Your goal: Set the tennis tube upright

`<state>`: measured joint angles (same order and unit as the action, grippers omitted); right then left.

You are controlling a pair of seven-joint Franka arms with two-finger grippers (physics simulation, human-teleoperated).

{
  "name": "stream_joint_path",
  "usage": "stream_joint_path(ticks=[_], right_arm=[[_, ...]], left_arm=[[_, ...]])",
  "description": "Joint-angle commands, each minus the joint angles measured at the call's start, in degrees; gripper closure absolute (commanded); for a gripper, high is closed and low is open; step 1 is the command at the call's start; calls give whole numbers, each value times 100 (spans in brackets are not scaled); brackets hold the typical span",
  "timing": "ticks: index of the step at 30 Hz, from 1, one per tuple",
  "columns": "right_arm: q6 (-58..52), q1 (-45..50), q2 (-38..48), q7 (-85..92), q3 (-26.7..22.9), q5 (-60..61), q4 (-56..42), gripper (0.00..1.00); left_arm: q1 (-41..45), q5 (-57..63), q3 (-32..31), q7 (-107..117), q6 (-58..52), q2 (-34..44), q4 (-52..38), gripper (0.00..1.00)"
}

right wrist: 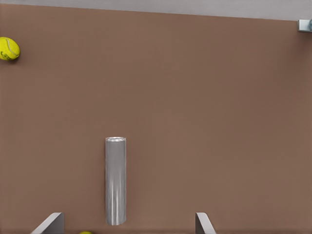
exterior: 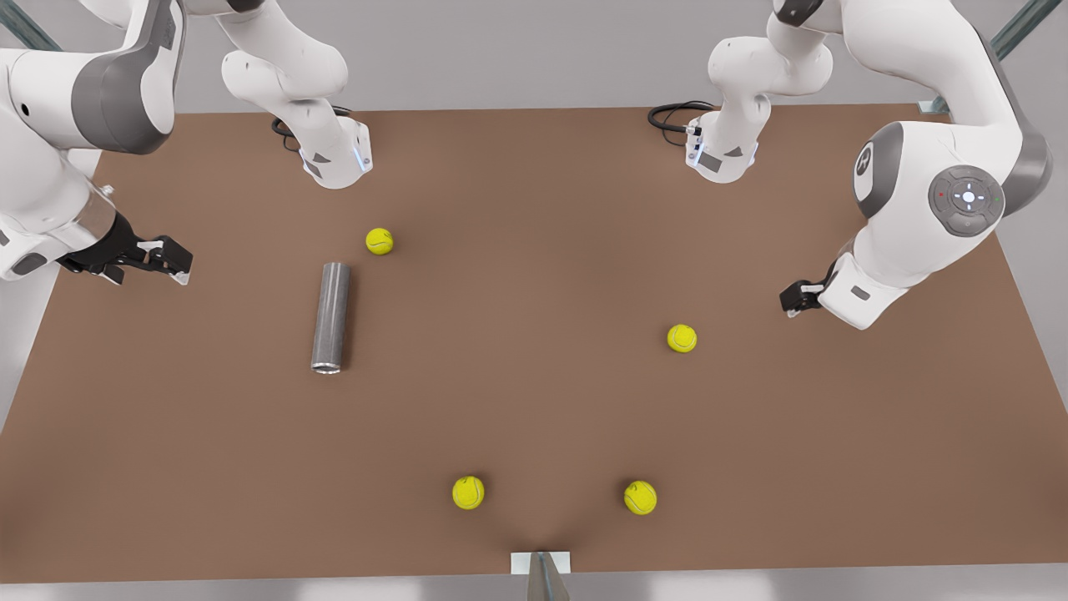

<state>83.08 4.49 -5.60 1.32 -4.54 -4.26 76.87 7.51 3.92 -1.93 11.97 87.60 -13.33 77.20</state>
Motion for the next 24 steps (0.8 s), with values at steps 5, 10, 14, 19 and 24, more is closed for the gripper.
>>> stream_joint_path(ticks=[5,10,14,19,24], right_arm=[[50,87,-73,-17,5,13,442,0],[1799,237,-117,-2100,471,277,2341,0],[3425,228,226,-2364,621,277,3888,0],[5790,237,278,-2364,612,277,5505,0],[6625,237,155,-2364,603,277,6094,0]], left_arm=[[5,30,-1,-441,12,6,-3,0],[5,4,-1,-371,-32,23,6,0],[5,4,-1,-327,-85,-12,6,0],[5,4,-1,-336,-85,-21,14,0],[5,4,-1,-336,-85,-29,23,0]])
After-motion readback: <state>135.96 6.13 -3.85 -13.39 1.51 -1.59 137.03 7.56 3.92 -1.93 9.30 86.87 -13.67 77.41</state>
